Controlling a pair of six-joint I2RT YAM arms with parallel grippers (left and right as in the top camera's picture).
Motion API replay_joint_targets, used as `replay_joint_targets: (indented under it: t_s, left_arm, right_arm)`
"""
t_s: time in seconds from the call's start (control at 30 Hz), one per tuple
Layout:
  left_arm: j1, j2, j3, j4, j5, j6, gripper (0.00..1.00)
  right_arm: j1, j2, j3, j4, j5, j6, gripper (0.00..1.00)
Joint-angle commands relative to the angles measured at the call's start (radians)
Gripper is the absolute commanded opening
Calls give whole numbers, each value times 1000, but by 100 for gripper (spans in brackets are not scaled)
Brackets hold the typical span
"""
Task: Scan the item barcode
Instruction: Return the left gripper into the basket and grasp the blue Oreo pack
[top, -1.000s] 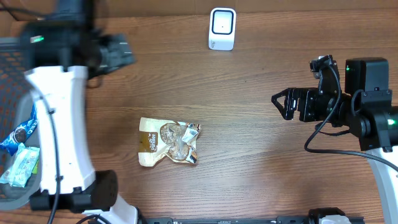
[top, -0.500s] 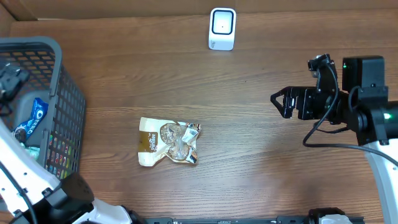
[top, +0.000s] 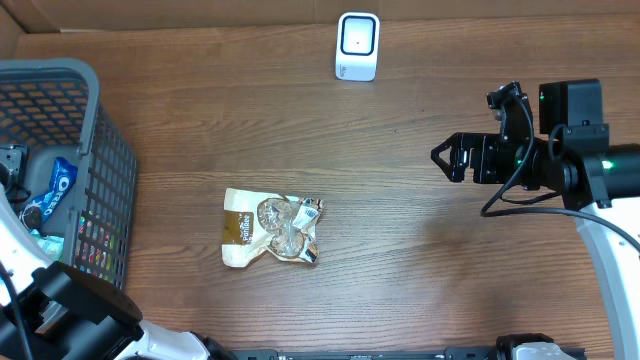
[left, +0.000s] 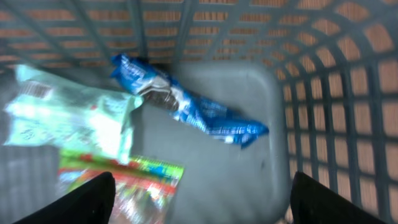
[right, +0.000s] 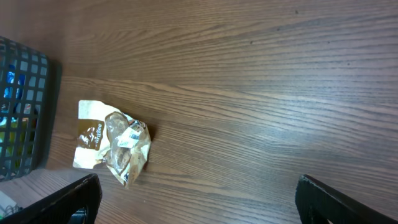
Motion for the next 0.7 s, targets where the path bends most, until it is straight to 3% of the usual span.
replay_joint_targets:
  t_s: [0.0,0.3,0.43,0.47,0.57,0.67]
  left_arm:
    - [-5,3,-120,138,-46,-87,80]
    - [-6,3,-377,532,-25,-82,80]
    - [-12,6,-448,639,-23,-8,79]
    - [-13,11,-457,663,-22,16,75]
    - [-23,43,-462,719,47,204,70]
    - [-38,62,-462,739,87,407,76]
  right_arm:
    - [5,16,6,-6,-10,0,100]
    - [6,23,6,-19,-10,-1,100]
    - [6,23,6,-32,-10,0,100]
    - [6,23,6,-35,-10,0,100]
    - [6,23,6,-43,-10,0,100]
    - [6,23,6,-43,-10,4,100]
